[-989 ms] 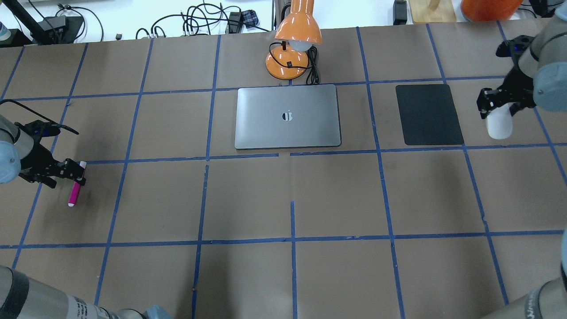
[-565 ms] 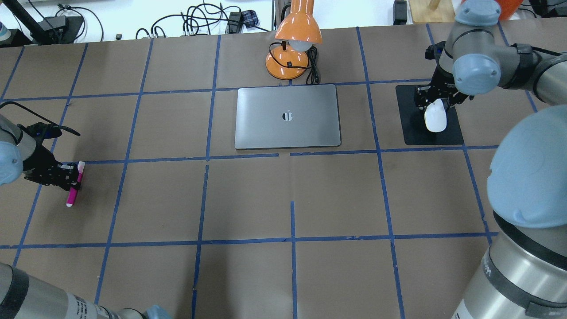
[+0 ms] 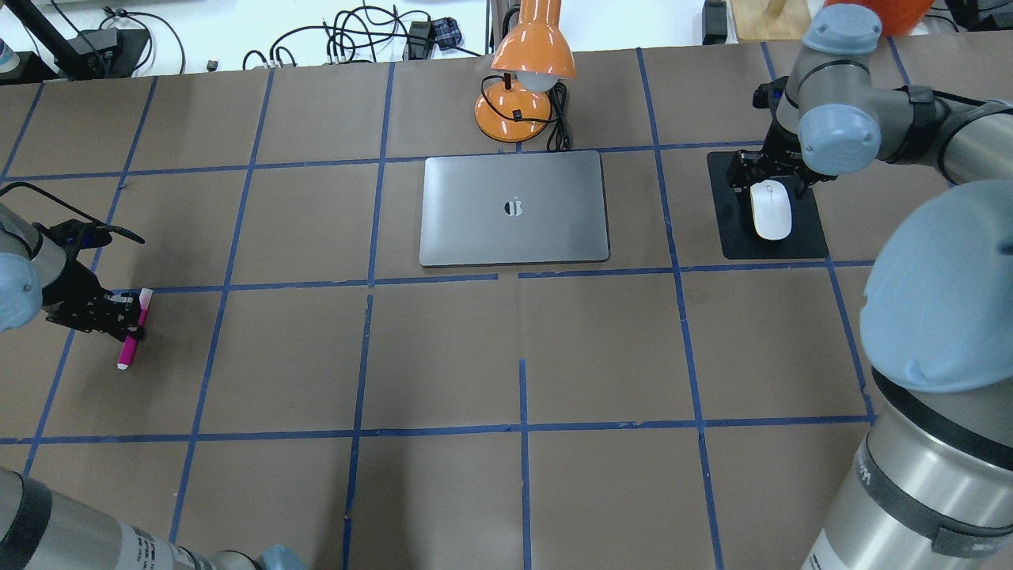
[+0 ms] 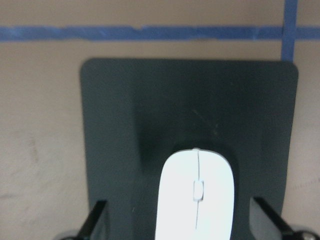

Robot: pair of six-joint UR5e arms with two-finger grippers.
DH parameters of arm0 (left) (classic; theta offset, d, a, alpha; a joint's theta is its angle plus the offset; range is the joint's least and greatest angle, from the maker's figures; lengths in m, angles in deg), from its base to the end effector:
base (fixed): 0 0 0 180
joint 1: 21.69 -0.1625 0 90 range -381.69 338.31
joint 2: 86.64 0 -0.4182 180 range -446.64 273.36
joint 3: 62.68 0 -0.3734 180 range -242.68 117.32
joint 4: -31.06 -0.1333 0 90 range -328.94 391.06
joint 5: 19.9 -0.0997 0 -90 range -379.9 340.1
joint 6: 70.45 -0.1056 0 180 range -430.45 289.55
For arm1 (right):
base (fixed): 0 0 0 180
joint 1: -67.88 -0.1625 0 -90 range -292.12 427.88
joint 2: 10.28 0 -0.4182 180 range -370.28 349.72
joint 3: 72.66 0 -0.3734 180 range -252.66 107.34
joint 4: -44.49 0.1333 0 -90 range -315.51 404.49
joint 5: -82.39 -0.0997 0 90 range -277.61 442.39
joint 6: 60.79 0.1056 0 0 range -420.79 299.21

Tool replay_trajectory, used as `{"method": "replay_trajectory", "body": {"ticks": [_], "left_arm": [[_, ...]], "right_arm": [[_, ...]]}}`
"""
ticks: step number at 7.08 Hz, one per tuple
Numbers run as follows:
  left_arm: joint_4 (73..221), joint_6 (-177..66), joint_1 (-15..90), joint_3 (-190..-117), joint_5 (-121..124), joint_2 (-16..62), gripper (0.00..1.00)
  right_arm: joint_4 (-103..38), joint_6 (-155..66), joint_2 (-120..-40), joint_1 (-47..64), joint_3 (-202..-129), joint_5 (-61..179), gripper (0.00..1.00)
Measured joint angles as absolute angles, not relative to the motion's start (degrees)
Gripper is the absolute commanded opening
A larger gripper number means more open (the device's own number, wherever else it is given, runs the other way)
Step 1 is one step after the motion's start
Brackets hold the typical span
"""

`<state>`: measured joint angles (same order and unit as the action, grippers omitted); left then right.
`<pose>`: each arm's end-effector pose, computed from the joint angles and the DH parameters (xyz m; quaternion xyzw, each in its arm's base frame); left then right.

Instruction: Place pen and mouse around notebook

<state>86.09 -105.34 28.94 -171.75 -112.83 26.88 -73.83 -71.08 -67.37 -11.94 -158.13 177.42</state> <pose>0.2352 -0.4883 0.1755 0.0373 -0.9968 -0.0684 0.0198 0.0063 -0.6669 0.2308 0.0010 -0.9990 -0.0083 0.0431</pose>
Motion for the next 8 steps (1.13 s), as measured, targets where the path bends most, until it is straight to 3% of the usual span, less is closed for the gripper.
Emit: {"method": "replay_trajectory", "body": {"ticks": [4,6,8], "left_arm": [[93.5,-93.5,30.6,-166.7,-114.6,22.7,0.0],[97.6,-80.2,38.3,-162.4,-114.5,20.0,0.0],[99.4,-59.9,48.3,-161.9,-112.9,16.8,0.0]], "right_arm": [[-53.8,-65.2,-85.6,-18.8,-156.5,177.0,1.0],[-49.4,-63.7,-94.2,-19.9,-158.4,175.7,1.0],[-49.1,-62.4,-96.1,-20.2,-160.0,171.7,1.0]]}}
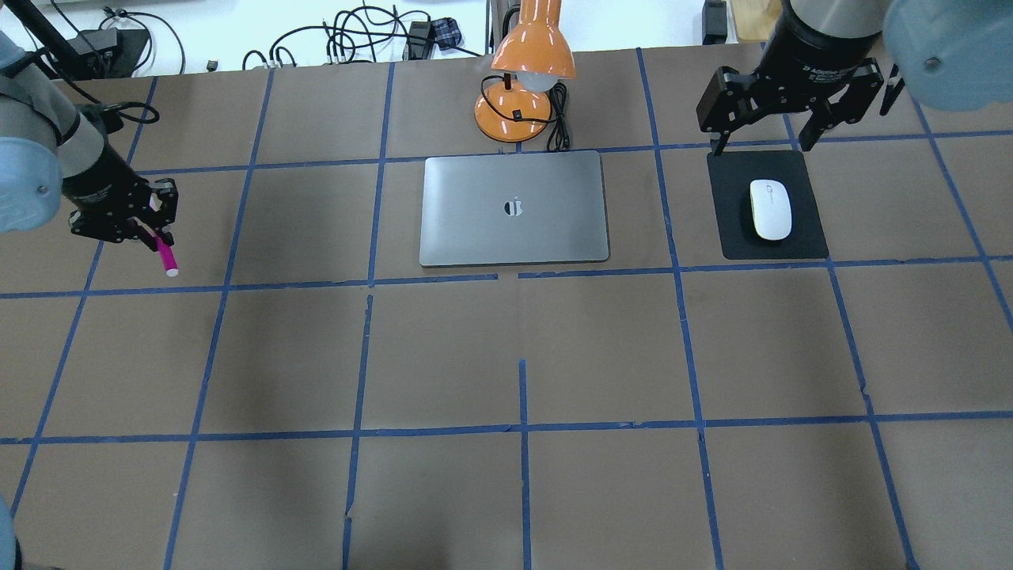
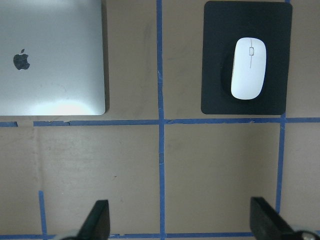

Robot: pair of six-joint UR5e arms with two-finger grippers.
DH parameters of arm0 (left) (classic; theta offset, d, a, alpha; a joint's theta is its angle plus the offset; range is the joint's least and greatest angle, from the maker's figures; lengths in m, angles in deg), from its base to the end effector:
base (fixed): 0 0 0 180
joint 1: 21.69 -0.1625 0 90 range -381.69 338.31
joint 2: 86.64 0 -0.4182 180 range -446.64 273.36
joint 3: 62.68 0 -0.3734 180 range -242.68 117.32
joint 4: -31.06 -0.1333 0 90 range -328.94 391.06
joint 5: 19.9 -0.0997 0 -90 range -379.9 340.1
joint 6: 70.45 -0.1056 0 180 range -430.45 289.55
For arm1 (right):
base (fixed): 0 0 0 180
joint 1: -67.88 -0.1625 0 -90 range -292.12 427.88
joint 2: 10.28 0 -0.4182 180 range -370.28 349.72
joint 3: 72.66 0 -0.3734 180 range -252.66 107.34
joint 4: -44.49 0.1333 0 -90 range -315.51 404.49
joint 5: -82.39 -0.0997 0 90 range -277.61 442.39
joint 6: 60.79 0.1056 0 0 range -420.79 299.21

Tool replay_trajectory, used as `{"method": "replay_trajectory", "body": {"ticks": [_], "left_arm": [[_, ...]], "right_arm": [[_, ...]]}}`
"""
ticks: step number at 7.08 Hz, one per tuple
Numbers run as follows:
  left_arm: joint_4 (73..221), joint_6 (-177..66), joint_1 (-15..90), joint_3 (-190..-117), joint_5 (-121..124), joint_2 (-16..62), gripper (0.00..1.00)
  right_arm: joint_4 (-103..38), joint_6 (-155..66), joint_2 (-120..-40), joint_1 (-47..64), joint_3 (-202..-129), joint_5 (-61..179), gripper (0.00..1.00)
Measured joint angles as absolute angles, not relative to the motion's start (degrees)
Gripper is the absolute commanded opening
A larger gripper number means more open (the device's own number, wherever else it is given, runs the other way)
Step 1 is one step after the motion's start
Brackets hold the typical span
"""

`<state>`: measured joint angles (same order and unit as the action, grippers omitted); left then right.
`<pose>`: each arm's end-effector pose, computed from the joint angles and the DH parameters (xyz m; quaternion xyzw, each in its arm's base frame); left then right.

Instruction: Place pen and mouse around notebook

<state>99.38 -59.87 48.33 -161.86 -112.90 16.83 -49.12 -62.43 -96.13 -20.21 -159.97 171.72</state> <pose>0.0644 -0.5511 0.3183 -0.2632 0.9643 0.0106 0.0254 0.1176 -0.5113 0.4683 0.0022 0.9998 -0.0189 0.0053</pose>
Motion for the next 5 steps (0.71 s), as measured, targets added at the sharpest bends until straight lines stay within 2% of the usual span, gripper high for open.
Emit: {"method": "replay_trajectory", "body": {"ticks": [5], "left_arm": [[97.9,-12.3,70.3,-162.4,-105.4,17.1,0.0]], "right_arm": [[-49.4,-56.7,-95.8,-21.4,-160.6,170.8,1.0]]}}
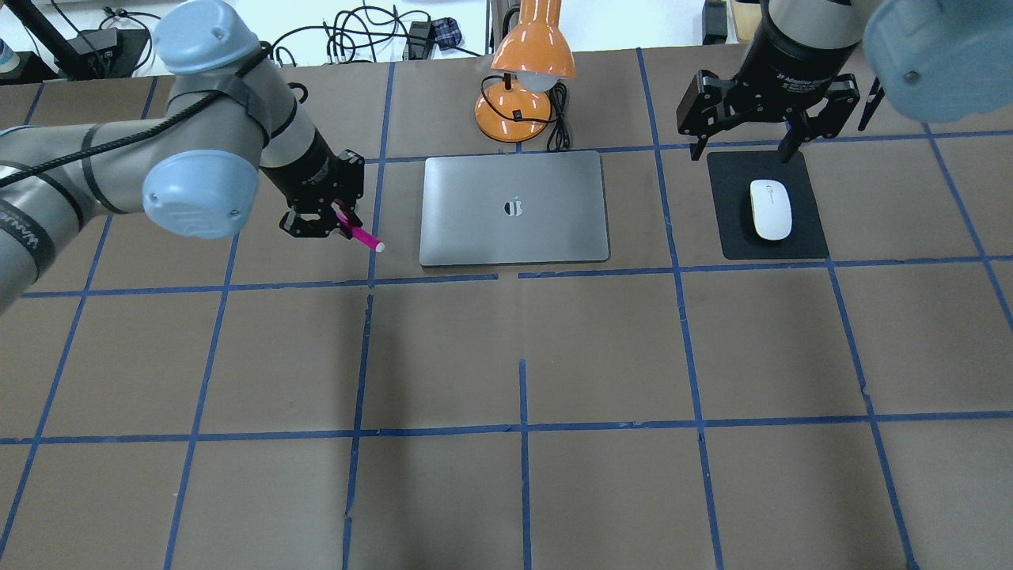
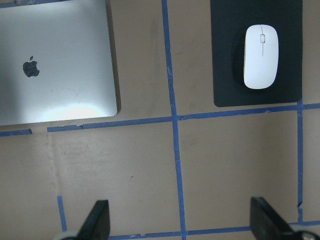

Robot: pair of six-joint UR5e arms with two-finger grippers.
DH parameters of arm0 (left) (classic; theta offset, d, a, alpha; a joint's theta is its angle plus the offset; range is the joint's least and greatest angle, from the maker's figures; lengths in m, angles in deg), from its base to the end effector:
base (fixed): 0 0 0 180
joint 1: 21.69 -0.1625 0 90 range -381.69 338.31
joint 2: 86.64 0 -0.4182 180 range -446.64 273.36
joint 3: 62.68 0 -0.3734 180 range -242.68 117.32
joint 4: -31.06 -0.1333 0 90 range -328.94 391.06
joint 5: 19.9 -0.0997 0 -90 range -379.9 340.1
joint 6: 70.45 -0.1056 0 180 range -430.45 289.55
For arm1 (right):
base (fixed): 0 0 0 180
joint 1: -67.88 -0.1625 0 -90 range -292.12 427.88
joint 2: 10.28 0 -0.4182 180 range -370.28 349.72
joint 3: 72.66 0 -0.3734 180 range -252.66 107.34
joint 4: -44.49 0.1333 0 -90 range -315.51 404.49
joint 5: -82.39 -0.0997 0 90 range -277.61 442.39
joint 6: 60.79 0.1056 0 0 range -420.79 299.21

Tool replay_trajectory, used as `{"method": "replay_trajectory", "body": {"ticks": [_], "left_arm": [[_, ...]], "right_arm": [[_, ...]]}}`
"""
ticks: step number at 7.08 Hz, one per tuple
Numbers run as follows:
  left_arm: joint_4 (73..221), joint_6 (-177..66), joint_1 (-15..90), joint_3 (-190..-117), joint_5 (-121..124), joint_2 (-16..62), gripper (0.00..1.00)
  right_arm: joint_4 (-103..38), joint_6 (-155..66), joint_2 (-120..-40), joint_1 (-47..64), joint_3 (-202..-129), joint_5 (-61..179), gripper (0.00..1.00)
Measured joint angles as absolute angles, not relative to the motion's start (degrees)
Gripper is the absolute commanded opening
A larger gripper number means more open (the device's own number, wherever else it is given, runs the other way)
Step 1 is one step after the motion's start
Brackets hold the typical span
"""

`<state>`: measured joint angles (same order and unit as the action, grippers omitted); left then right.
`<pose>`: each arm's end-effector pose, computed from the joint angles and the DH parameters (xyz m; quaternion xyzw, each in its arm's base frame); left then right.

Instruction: Place pen and mouse around notebook

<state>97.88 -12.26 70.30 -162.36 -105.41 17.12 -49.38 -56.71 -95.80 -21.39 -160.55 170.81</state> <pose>-0.1603 -0.5360 0.3144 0.4707 -0.8814 -0.0216 0.0328 0.1297 -0.5099 0.4611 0.0418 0.9989 -0.0127 0.0142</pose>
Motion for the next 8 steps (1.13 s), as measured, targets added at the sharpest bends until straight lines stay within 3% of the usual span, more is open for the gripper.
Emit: {"method": "replay_trajectory", "body": {"ticks": [4,8], "left_arm": [[94.1,10.7,83.2,-163.0,-105.0,20.6,0.0],[87.8,20.3,88.3,-163.7,-104.7,26.2,0.0]], "right_arm": [[-49.3,-57.1,-95.9,-21.4,-161.7,171.2,1.0],[-49.4,-56.6,-96.4,-21.4,-161.7,171.1,1.0]]}}
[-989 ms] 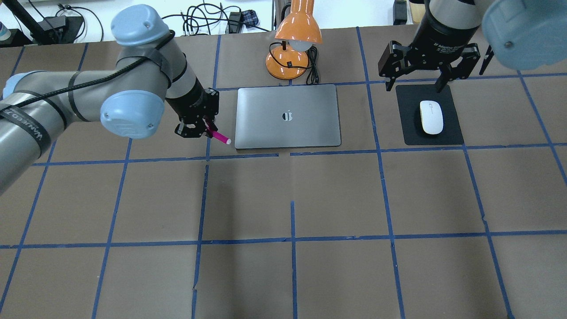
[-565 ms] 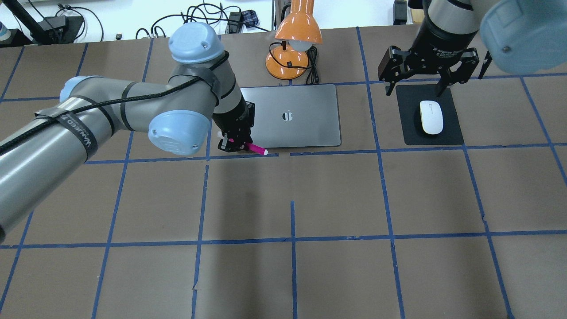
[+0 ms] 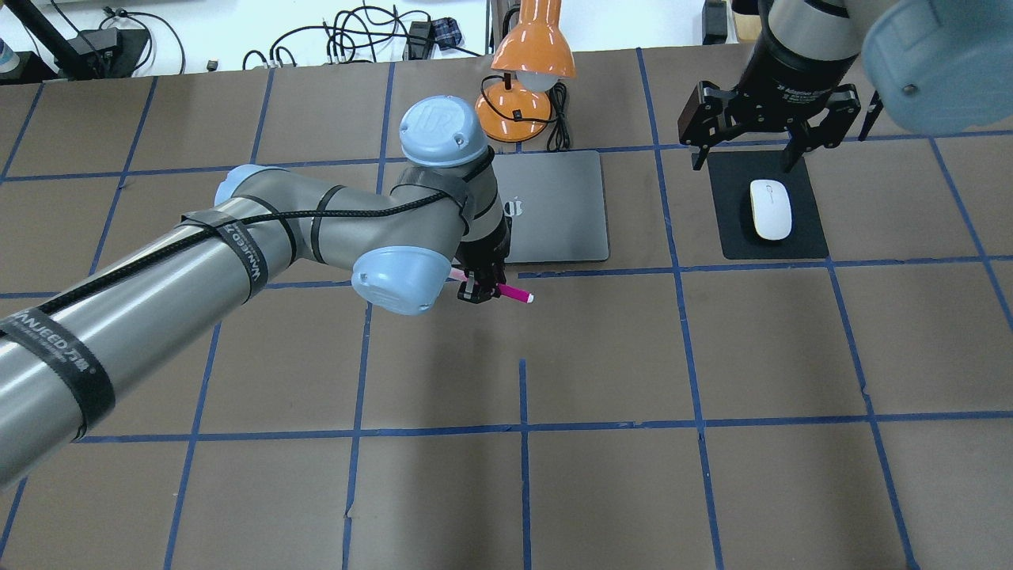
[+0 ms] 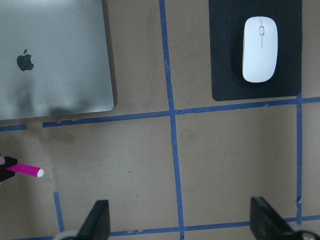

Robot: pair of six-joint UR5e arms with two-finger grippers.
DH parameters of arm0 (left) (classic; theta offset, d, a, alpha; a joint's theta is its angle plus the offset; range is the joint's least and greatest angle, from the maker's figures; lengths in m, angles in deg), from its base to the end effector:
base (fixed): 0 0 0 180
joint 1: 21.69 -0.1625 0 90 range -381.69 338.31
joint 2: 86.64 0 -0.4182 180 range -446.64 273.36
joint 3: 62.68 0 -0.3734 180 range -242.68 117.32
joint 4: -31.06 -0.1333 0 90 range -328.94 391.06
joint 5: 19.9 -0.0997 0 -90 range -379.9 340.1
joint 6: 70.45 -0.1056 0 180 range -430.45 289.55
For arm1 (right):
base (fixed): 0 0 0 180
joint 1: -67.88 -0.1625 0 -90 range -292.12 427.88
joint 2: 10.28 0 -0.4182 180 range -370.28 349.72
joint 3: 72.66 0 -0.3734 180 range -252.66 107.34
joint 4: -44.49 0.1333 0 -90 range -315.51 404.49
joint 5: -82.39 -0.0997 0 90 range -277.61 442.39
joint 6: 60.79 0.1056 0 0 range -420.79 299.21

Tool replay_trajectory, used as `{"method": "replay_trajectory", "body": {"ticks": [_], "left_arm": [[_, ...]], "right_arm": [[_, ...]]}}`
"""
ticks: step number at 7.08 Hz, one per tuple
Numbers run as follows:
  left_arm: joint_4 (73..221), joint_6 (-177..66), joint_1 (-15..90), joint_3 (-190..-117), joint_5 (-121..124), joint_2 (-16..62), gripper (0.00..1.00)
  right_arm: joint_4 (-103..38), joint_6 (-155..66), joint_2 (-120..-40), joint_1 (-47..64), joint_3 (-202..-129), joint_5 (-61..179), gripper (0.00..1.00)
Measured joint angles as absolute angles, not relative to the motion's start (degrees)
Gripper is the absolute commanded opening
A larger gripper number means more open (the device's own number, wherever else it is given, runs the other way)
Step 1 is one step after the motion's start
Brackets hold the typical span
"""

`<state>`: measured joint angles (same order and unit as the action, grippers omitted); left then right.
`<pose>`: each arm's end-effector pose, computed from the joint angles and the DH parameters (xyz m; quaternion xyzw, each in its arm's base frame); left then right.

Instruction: Place pen and mouse around notebook

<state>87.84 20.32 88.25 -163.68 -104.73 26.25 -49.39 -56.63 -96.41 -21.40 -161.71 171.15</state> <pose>-0.3290 -0.4881 0.2332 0.5791 -0.8140 -0.0404 0.0208 0.1293 -0.5043 0.4568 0.0425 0.9990 -0.0080 0.0111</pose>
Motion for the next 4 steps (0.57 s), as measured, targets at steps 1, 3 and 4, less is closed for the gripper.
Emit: {"method": "replay_trajectory", "body": {"ticks": [1,3,4], "left_arm": [[86.9,22.6,88.5,-163.6,-104.4,27.6,0.0],[84.2,28.0,88.9,-163.7,-101.4,29.6,0.0],[83.5,29.9,89.2,-163.9,-100.7,30.3,0.0]], "right_arm": [[-49.4,-56.6,-96.4,-21.4,-161.7,171.0,1.0],[-49.5,-56.7,-96.2,-21.4,-161.6,170.9,1.0],[-49.6,-56.9,-96.1,-21.4,-161.5,170.9,1.0]]}}
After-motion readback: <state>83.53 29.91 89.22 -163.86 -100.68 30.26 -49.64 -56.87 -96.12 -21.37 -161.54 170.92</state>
